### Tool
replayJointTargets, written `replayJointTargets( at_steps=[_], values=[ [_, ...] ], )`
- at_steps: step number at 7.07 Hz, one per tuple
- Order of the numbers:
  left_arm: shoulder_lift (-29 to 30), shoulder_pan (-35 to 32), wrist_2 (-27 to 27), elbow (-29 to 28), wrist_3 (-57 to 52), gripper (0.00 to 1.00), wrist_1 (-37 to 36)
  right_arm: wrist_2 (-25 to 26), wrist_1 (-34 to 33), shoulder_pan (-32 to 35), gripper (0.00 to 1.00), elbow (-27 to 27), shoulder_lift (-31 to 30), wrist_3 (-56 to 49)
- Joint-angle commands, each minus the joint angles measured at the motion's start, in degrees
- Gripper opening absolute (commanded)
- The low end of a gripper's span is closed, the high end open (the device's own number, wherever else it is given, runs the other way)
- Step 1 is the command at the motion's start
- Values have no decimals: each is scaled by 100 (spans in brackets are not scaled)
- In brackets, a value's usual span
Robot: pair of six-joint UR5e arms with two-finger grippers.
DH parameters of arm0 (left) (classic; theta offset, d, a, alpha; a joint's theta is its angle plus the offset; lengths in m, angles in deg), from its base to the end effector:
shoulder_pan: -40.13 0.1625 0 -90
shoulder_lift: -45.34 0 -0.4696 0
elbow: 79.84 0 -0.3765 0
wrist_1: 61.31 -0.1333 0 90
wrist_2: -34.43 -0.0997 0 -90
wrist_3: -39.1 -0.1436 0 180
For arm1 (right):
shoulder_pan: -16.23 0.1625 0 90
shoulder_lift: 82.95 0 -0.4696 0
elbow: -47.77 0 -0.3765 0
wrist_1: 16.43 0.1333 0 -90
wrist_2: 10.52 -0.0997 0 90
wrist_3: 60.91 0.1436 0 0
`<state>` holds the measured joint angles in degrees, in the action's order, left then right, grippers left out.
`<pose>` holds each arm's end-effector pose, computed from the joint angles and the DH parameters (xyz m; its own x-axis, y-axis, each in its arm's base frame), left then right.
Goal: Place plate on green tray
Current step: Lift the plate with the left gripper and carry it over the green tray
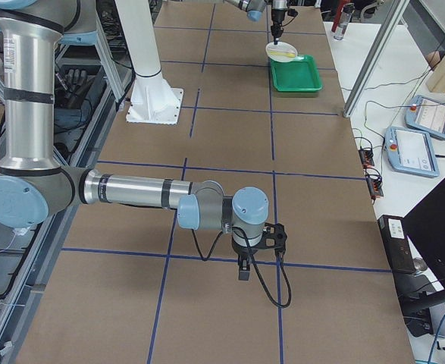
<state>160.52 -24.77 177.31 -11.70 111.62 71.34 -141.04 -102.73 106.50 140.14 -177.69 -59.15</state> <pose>0.2830 -0.6485 0.5542 0.3723 -0.3675 -0.8522 0.2007 0.9284 -0.3126 0.0421 -0.4394 0.7529 0.7597 0.0192 0.6499 -0.0281 0.9996 0.0033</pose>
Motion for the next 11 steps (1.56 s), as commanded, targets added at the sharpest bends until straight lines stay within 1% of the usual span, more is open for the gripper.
replayJointTargets(
  at_steps=[1, 2, 3, 4, 9, 10, 11],
  values=[
    [565, 222, -450, -571, 970, 0, 355, 0, 0, 0, 100, 0, 0, 0],
    [768, 415, -732, -1009, 1618, 0, 958, 0, 9, 0, 100, 0, 0, -9],
    [891, 521, -1083, -1196, 2260, 0, 1339, 0, 0, 0, 100, 0, 0, 0],
    [980, 705, -1417, -1337, 2640, 0, 1586, 0, 0, 0, 100, 0, 0, 0],
    [928, 698, -1403, -1383, 2583, 0, 1737, 0, 9, 0, 100, 0, 0, 0],
    [893, 698, -1403, -1383, 2557, 35, 1807, 0, 0, 0, 100, 0, 0, 0],
    [710, 698, -1420, -1357, 2382, 99, 2130, 0, 0, 0, 100, 0, 0, 0]
  ],
)
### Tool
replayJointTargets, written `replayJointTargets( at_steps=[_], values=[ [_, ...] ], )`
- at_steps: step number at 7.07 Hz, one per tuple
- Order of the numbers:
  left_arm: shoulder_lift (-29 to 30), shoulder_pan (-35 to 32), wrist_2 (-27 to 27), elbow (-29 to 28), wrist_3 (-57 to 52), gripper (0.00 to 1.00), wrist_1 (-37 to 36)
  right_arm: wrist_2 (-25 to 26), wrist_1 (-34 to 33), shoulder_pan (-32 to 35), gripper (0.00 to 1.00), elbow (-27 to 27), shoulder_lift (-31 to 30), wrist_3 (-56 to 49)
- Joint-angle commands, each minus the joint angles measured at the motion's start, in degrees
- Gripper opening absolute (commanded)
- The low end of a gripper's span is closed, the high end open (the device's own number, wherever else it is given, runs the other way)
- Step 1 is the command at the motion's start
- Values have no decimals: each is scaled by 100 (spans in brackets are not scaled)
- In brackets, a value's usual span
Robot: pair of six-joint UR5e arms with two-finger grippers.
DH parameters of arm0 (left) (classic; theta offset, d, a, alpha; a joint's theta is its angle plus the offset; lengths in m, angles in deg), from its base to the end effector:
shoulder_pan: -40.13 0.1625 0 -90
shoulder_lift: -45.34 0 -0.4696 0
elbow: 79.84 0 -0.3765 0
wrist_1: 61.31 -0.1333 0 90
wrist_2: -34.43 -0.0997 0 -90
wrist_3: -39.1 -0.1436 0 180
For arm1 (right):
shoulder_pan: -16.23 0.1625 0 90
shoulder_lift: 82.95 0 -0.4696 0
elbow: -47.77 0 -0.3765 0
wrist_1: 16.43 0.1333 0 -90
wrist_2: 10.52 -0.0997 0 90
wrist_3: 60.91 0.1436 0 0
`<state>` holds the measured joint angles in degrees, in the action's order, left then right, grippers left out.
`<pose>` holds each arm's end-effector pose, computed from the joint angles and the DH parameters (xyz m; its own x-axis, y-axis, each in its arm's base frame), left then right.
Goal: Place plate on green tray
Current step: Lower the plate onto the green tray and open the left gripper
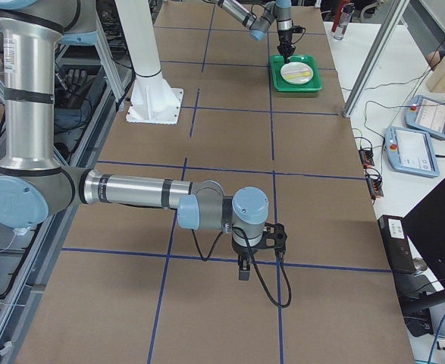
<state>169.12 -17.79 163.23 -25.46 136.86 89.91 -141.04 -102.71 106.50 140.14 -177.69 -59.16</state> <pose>0.3799 -0.6877 0.5361 0.2175 -0.5452 -0.8096 0.4071 0.8046 -0.4324 0.0421 -0.4394 0.7528 0.7597 0.0188 0.6499 -0.0279 0.9996 0.0037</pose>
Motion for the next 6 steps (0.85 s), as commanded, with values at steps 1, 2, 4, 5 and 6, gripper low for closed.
replayJointTargets(
  at_steps=[1, 2, 4, 5, 6],
  values=[
    [-179, 0, -13, 20, -152, 100, 320, 0, -3, 0, 100, 0, 0, 0],
    [-179, 0, -4, 46, -144, 100, 320, 0, -3, 0, 100, 0, 0, 0],
    [-197, -96, 22, 282, -187, 100, 285, 0, -3, 0, 100, 0, 0, 0],
    [-266, -297, 440, 580, -370, 100, 59, 0, -3, 0, 100, 0, 0, 0],
    [-511, -386, 653, 1287, -946, 100, -535, 0, -3, 0, 100, 0, 0, 0]
  ],
)
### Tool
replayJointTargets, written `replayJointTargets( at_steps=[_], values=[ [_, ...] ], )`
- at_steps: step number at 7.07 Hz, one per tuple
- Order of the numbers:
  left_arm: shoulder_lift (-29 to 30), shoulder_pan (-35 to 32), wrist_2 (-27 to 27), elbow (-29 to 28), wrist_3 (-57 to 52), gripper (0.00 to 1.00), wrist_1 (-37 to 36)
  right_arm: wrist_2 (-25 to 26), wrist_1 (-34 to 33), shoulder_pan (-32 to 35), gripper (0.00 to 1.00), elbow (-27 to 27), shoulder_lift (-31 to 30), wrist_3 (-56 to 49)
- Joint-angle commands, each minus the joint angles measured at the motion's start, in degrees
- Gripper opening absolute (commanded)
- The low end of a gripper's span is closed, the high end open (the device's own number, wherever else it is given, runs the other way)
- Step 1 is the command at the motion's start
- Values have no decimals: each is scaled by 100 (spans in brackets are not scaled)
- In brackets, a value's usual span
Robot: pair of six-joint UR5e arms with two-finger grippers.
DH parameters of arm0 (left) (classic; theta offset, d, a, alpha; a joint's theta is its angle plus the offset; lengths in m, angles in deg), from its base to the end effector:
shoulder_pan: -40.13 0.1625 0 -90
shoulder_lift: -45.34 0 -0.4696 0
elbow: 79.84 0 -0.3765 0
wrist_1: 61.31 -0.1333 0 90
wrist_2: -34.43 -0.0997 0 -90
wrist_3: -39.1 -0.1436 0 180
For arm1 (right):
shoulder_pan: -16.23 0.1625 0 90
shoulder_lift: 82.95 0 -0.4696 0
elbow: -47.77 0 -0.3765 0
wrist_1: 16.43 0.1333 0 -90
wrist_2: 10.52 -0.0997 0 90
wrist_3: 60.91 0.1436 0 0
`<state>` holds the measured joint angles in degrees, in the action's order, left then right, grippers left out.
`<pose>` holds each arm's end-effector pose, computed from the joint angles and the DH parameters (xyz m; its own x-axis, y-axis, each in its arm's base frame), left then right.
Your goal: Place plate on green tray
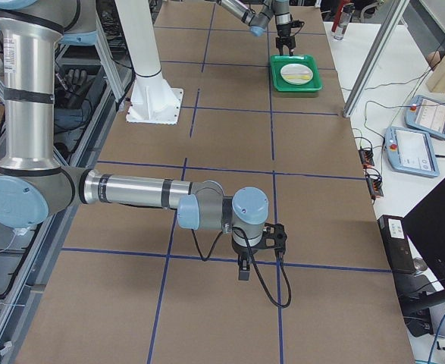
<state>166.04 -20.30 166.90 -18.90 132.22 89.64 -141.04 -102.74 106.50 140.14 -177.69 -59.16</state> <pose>0.3415 -0.6755 0.5158 0.2080 -0.4480 -0.8695 0.3576 0.8622 -0.3587 0.0421 -0.4394 0.7529 0.7597 0.0192 0.6499 -0.0279 0.9996 0.0032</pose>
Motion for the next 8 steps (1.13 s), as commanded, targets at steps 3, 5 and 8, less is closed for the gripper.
replayJointTargets(
  at_steps=[3, 5, 8],
  values=[
    [-940, -548, 235, 2472, -2956, 100, -1743, 0, 0, 0, 100, 0, 0, 0],
    [-1162, -934, 226, 2817, -5308, 100, -2749, 0, 0, 0, 100, 0, 0, 0],
    [-1320, -1383, -282, 3177, -8239, 100, -4550, 0, 0, 0, 100, 0, 0, 0]
  ],
)
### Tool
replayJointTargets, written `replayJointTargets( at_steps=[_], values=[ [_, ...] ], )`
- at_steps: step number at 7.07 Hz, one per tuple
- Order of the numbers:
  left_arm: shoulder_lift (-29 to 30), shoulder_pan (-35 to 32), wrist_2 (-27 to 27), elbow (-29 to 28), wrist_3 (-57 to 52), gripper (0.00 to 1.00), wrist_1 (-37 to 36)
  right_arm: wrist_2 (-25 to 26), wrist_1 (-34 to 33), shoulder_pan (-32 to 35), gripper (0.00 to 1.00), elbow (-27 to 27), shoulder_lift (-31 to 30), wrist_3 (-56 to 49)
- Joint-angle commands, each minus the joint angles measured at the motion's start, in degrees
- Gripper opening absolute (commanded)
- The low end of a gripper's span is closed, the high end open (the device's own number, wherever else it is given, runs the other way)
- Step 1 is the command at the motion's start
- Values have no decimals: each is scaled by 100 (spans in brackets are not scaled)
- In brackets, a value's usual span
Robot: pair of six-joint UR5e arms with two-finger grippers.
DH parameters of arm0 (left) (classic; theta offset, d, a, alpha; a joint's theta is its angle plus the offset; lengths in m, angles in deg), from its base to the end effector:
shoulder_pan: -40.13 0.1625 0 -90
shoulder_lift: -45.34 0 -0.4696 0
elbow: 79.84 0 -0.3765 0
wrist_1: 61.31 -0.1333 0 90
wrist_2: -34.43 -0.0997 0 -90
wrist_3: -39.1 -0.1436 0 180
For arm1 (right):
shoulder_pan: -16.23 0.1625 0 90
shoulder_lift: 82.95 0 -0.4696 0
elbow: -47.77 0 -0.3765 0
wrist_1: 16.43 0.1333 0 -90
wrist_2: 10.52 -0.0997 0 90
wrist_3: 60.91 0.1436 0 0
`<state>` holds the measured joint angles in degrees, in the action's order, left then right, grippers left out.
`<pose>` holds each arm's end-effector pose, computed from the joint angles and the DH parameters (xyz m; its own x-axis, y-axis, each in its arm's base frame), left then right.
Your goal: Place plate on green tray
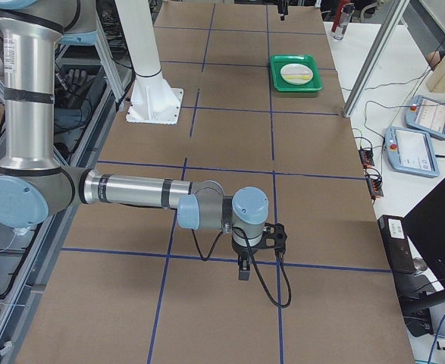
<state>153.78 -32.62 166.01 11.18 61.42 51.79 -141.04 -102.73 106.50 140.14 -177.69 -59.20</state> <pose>0.1564 -0.6317 0.4942 0.6207 0.3346 -0.7091 0.0187 0.8978 0.4400 0.0421 -0.4394 0.7529 0.7598 0.0183 0.6499 -0.0274 0.9996 0.0038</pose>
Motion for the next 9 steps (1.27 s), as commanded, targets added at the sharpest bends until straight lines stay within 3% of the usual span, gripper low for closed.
replayJointTargets(
  at_steps=[1, 4, 6, 7, 9],
  values=[
    [-199, -422, -194, 101, -1951, 100, -1303, 0, 0, 0, 100, 0, 0, 4],
    [-883, -1004, -150, -101, -2118, 100, -2106, 0, 0, 0, 100, 0, 0, 4],
    [-1708, -1408, -10, 99, -2170, 100, -2152, 0, 0, 0, 100, 0, 0, 4],
    [-1964, -1470, 347, 153, -2162, 100, -2161, 0, 0, 0, 100, 0, 0, 4],
    [-2107, -1515, 439, 188, -2153, 100, -2170, 0, 9, 0, 100, 0, 0, 4]
  ],
)
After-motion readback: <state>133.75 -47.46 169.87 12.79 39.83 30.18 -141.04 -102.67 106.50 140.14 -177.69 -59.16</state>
